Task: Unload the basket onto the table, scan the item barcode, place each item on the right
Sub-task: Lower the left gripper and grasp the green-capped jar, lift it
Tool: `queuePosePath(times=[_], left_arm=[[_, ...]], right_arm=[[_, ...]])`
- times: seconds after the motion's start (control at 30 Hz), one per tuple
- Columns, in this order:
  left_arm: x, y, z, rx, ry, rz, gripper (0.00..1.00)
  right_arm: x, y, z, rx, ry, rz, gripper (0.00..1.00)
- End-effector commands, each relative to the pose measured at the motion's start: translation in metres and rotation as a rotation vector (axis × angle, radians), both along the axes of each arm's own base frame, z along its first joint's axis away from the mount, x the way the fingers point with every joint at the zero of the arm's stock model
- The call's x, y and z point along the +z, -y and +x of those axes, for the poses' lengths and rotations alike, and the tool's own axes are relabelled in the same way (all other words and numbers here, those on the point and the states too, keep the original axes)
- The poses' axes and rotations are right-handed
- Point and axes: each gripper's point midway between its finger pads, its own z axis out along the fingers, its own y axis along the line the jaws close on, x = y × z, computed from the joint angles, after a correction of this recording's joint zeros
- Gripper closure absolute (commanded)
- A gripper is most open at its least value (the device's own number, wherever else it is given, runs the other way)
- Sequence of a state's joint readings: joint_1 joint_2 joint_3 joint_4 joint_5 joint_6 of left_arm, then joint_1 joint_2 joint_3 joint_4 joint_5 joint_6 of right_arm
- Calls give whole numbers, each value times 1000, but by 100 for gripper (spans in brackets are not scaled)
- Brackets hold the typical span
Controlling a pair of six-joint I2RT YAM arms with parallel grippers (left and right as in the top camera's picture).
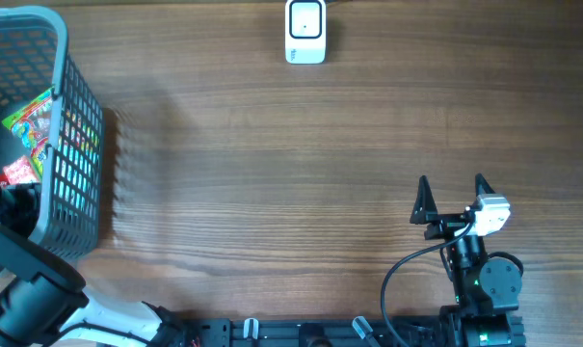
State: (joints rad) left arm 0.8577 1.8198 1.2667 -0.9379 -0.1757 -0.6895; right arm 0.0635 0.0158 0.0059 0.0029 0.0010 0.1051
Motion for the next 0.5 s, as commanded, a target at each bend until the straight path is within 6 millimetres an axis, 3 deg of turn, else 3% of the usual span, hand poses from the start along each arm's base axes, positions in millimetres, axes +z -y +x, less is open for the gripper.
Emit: queuePosePath(times=[0.0,0.37,0.47], left_arm=[[-9,2,-7,0,-37,-16,0],[-28,7,-12,0,-39,-19,0],[-28,7,-12,0,-37,-19,5]], right_arm=[[2,-2,0,9,7,10,0],[1,-2,0,9,6,10,0],[1,-2,0,9,6,10,0]])
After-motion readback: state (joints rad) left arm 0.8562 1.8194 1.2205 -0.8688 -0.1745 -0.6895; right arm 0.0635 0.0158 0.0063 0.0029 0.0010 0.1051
